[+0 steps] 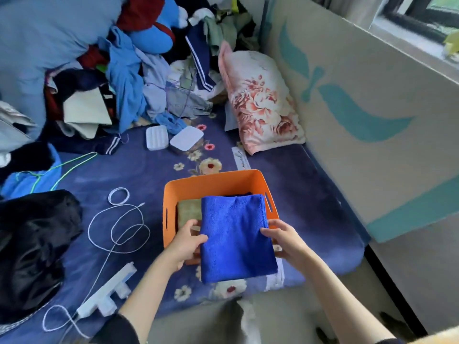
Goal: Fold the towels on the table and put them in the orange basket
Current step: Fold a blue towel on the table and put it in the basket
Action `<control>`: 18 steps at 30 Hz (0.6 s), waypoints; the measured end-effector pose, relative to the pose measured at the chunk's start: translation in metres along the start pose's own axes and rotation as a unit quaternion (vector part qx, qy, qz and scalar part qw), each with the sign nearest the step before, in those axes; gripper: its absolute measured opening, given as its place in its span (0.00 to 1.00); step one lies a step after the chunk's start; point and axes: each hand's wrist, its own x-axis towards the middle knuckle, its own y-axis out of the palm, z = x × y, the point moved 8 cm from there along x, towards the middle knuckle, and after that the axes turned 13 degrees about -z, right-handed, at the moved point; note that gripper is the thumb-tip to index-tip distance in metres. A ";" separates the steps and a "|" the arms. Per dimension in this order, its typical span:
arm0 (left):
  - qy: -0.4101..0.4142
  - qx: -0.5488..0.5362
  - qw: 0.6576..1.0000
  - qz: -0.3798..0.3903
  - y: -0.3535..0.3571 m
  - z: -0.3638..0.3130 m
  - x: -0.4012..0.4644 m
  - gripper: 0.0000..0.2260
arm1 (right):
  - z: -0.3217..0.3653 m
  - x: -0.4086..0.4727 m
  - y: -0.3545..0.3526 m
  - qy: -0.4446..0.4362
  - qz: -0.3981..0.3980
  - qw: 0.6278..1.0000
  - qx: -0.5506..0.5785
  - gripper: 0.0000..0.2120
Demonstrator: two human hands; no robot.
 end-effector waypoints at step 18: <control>-0.096 0.088 0.987 -0.094 0.079 0.056 0.227 0.14 | -0.022 0.261 0.065 0.019 -0.048 0.938 -0.342 0.12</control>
